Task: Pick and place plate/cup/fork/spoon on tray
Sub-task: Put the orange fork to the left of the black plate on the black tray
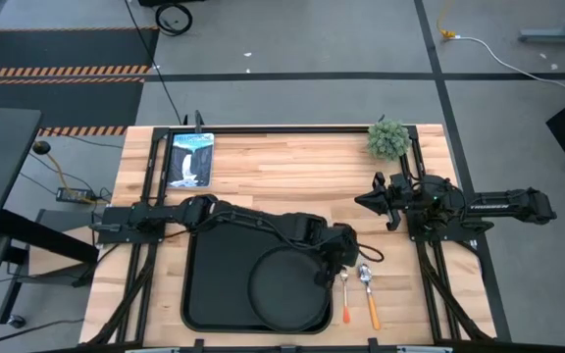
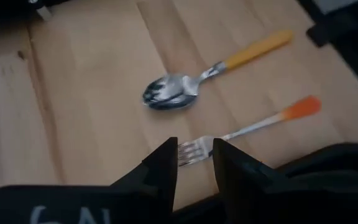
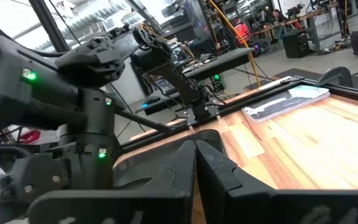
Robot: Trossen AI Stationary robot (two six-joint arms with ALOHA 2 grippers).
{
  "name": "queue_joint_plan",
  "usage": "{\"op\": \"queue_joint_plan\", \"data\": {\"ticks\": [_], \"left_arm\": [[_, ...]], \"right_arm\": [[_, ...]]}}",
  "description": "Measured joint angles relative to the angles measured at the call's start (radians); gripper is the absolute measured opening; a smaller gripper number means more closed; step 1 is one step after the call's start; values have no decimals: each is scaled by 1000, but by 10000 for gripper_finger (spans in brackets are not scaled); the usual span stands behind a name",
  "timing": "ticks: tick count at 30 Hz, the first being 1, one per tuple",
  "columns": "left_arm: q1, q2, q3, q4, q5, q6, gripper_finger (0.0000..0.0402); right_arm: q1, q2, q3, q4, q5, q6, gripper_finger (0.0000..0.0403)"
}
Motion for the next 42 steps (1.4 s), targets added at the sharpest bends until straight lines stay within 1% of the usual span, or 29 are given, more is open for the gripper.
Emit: {"op": "queue_joint_plan", "data": {"ticks": [5,8,13,21,27,33,36,39,42], "left_arm": [[14,6,0,-26,-2,69,109],[22,6,0,-29,-2,77,109],[35,6,0,-35,-9,62,109],[63,6,0,10,-23,-62,109],[68,12,-3,89,-26,-61,110],[82,13,-3,106,-22,13,110],[104,13,-3,108,-15,-2,110],[120,13,-3,109,16,-36,110],[111,13,-3,111,23,-51,110]], "right_arm": [[0,0,0,0,0,0,20],[0,0,0,0,0,0,20],[0,0,0,0,0,0,20],[0,0,0,0,0,0,20],[0,0,0,0,0,0,20],[0,0,0,0,0,0,20],[0,0,0,0,0,0,20],[0,0,0,0,0,0,20],[0,0,0,0,0,0,20]]}}
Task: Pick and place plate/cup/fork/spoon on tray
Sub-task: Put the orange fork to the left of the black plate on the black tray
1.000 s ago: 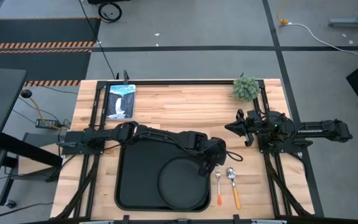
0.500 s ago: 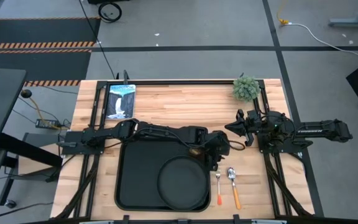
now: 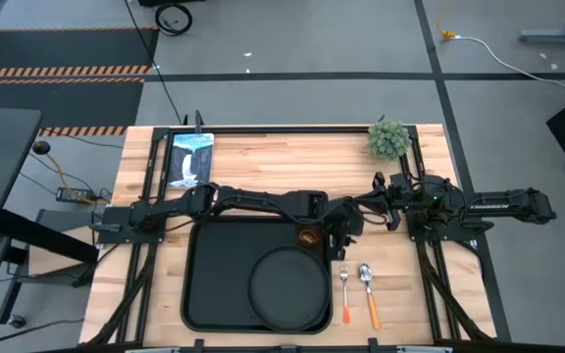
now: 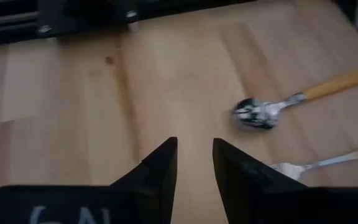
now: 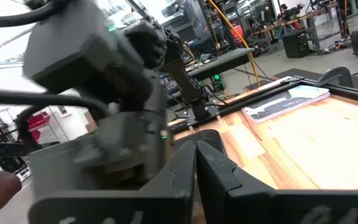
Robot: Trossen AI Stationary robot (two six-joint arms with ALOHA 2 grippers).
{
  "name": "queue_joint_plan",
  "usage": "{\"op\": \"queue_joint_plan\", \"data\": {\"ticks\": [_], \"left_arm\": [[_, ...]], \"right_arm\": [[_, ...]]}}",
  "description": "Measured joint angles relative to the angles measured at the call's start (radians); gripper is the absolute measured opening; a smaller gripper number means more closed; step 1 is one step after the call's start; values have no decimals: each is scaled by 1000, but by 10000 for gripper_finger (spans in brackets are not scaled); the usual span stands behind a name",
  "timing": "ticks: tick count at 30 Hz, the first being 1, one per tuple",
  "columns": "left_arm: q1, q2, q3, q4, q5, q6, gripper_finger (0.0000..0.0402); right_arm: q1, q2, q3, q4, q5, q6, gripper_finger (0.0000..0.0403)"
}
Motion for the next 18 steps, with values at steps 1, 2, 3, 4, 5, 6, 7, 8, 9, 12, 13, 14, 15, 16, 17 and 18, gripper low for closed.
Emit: {"op": "queue_joint_plan", "data": {"ticks": [1,2,3,4,5,6,7,8,9,12,13,14,15,16,17,18], "left_arm": [[-5,0,0,3,3,0,110],[-10,0,0,7,3,0,110],[-14,0,0,10,4,2,110],[-19,0,0,12,4,12,110],[-24,0,0,11,4,18,110],[-27,0,0,10,4,22,110],[-28,10,1,14,4,23,110],[-29,18,2,29,3,23,110],[-29,24,0,16,1,23,110],[-33,41,-1,21,-2,25,110],[-34,43,0,19,-3,27,110],[-37,44,0,8,-3,28,110],[-41,45,0,6,-7,37,110],[-46,50,0,10,-17,51,110],[-52,55,0,19,-34,69,110],[-59,58,0,17,-57,83,110]], "right_arm": [[0,0,0,0,0,0,20],[0,0,0,0,0,0,20],[0,0,0,0,0,0,20],[0,0,0,0,0,0,20],[0,0,0,0,0,0,20],[0,0,0,0,0,0,20],[0,0,0,0,0,0,20],[0,0,0,1,0,0,20],[0,0,0,0,0,0,20],[0,0,0,0,0,0,20],[0,0,0,0,0,0,20],[0,0,0,0,0,0,20],[0,0,0,0,0,0,20],[0,0,0,0,0,0,20],[0,0,0,1,0,0,20],[0,0,0,0,0,0,20]]}}
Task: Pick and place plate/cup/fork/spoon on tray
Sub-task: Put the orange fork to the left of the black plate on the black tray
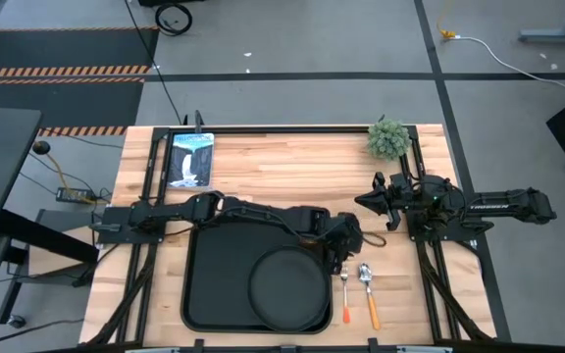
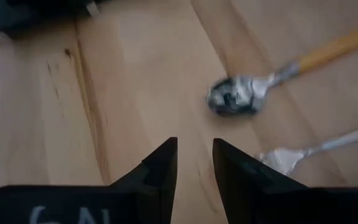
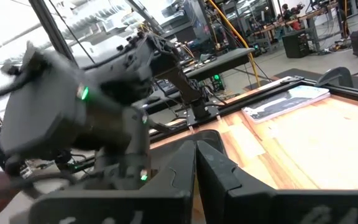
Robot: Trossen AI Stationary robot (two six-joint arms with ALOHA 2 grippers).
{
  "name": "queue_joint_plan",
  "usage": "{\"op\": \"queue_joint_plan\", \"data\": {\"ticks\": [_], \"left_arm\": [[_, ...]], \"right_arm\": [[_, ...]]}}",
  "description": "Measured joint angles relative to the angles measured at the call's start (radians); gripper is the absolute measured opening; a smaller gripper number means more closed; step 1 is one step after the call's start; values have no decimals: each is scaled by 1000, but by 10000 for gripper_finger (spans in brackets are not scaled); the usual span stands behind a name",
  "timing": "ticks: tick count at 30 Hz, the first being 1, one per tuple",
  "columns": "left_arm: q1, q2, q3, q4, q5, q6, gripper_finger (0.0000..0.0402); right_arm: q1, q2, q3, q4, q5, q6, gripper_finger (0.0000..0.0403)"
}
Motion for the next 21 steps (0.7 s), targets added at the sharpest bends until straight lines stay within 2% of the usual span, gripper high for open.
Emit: {"op": "queue_joint_plan", "data": {"ticks": [11,21], "left_arm": [[-45,16,0,3,-49,76,110],[-71,34,-1,-33,-30,67,110]], "right_arm": [[0,0,0,0,0,0,20],[0,0,0,0,0,0,20]]}}
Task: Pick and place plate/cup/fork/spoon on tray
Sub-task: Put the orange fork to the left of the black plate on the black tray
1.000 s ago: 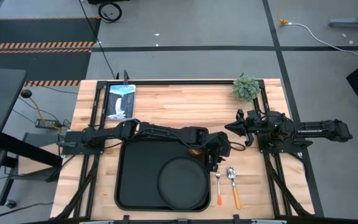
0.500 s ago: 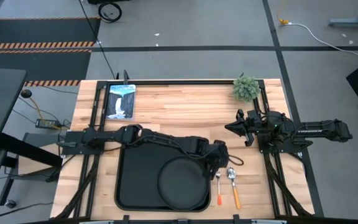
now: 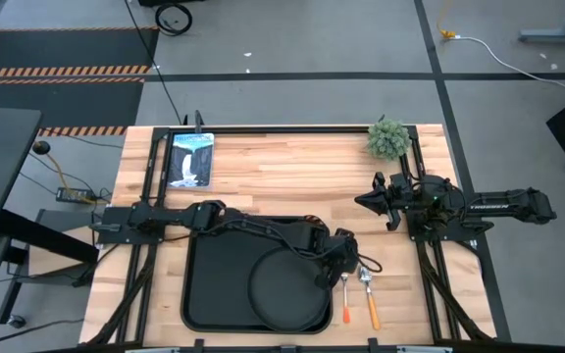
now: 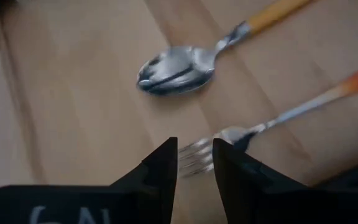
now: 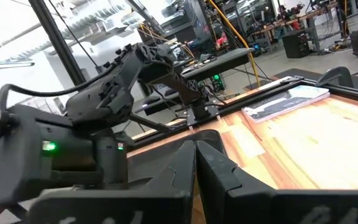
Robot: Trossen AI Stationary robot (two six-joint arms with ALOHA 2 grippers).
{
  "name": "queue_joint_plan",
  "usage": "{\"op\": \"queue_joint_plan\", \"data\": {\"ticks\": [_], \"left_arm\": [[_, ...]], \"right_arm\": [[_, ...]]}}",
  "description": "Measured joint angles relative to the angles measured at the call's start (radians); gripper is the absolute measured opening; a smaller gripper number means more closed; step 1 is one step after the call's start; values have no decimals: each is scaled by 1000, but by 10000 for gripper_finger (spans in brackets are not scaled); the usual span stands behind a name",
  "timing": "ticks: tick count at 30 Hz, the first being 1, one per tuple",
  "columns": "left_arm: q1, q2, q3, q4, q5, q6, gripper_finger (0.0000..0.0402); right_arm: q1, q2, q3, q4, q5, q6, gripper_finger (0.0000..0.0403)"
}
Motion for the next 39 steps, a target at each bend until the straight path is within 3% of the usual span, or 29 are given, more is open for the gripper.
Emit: {"op": "queue_joint_plan", "data": {"ticks": [5,12,21,31,39], "left_arm": [[-1,17,0,27,9,46,110],[-8,23,0,67,6,255,115],[-22,23,1,112,34,530,154],[-43,23,1,117,67,605,137],[-95,-57,5,128,-143,578,133]], "right_arm": [[0,0,0,0,0,0,20],[0,0,0,0,0,0,20],[0,0,0,0,0,0,20],[0,0,0,0,0,0,20],[0,0,0,-3,0,0,20]]}}
